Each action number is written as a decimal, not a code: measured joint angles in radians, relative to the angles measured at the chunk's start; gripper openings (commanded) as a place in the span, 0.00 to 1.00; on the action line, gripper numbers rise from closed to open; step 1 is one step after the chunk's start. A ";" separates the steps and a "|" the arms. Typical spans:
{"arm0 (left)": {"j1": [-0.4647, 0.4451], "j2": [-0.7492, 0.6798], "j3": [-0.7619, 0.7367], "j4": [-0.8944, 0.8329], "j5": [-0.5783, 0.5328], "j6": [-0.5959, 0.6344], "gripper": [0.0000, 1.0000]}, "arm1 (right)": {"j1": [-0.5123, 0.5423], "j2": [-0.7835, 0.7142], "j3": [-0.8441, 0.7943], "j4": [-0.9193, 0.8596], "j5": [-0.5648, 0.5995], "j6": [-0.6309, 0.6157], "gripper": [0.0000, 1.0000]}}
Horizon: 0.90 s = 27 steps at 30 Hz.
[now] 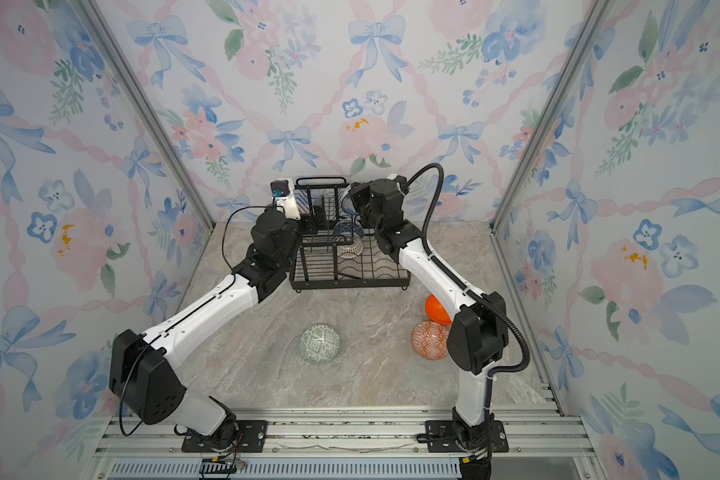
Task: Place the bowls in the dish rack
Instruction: 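Open and draw back the left gripper while the right holds the bowl, then lower the blue floral bowl into the slot beside the maroon-patterned bowl with the right gripper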
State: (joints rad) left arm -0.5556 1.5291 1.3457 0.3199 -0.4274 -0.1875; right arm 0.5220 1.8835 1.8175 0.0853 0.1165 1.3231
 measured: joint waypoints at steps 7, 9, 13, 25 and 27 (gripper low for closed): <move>0.000 0.023 0.050 -0.084 0.055 0.000 0.98 | -0.050 -0.111 -0.165 0.027 0.002 -0.021 0.00; 0.000 0.040 0.076 -0.121 0.079 0.000 0.98 | -0.058 -0.137 -0.210 0.033 0.005 -0.031 0.00; 0.000 0.066 0.120 -0.196 0.136 0.000 0.98 | -0.071 -0.172 -0.291 0.047 0.004 -0.042 0.00; -0.001 0.077 0.137 -0.328 0.245 -0.001 0.98 | -0.076 -0.179 -0.447 0.087 -0.024 -0.060 0.00; -0.001 0.078 0.138 -0.332 0.254 -0.005 0.98 | -0.076 -0.178 -0.455 0.095 -0.034 -0.060 0.00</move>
State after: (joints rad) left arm -0.5568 1.6070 1.4834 -0.0116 -0.1734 -0.1921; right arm 0.4458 1.7054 1.3624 0.1806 0.0822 1.2636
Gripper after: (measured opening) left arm 0.979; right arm 0.073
